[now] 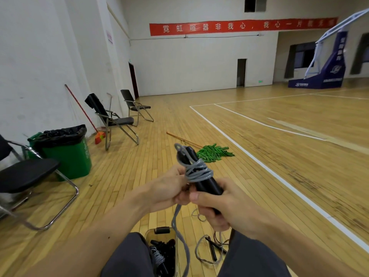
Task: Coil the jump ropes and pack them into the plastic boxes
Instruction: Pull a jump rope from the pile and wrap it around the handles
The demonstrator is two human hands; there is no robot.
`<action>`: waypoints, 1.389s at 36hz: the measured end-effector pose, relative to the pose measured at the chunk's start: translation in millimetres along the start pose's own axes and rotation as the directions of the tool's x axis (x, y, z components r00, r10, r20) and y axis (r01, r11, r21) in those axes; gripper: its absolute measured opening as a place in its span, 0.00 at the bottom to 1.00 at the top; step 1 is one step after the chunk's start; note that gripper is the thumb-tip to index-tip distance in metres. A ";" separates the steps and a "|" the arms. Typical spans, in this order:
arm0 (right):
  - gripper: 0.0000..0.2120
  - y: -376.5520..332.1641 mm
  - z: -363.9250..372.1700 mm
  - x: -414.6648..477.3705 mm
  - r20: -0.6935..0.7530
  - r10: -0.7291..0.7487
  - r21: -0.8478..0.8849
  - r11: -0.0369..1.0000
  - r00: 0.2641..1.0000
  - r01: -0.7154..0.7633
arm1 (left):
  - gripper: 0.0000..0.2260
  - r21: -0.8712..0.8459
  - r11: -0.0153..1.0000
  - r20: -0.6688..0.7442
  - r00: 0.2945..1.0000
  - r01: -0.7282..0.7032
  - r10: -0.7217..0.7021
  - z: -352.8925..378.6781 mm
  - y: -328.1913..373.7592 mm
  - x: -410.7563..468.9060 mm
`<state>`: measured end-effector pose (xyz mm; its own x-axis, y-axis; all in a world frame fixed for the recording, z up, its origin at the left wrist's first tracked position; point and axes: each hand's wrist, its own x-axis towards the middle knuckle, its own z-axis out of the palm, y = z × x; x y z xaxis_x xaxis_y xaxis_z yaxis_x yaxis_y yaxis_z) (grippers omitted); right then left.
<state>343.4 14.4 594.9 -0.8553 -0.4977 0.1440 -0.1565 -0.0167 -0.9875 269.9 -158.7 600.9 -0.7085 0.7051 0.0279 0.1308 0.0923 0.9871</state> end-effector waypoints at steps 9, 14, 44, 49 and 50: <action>0.07 17.0 -19.7 5.5 -0.225 0.113 0.159 0.984 0.968 -0.078 | 0.16 0.153 0.983 -0.102 0.991 0.103 -0.088 0.8 -4.4 -5.5; 0.06 35.7 -24.4 6.5 -0.242 0.158 0.166 0.979 0.957 -0.119 | 0.15 0.261 0.952 -0.118 0.984 0.158 -0.131 3.9 -9.4 -8.4; 0.07 48.3 -19.7 12.9 -0.043 0.529 -0.084 0.843 0.847 -0.531 | 0.11 0.987 -0.065 0.151 0.989 -0.150 0.005 15.5 21.2 -15.7; 0.08 39.2 -19.1 11.6 0.012 0.589 -0.221 0.790 0.808 -0.572 | 0.12 0.977 -0.001 0.214 0.976 -0.214 -0.030 20.4 27.1 -12.9; 0.08 37.9 -18.3 11.5 0.024 0.597 -0.254 0.779 0.802 -0.573 | 0.11 0.974 0.027 0.225 0.974 -0.225 -0.028 21.3 27.6 -12.0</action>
<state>318.6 23.9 560.3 -0.7675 -0.4297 -0.4757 0.2423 0.4926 -0.8358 296.8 -149.7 624.4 -0.5374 0.8426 -0.0358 0.8382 0.5290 -0.1329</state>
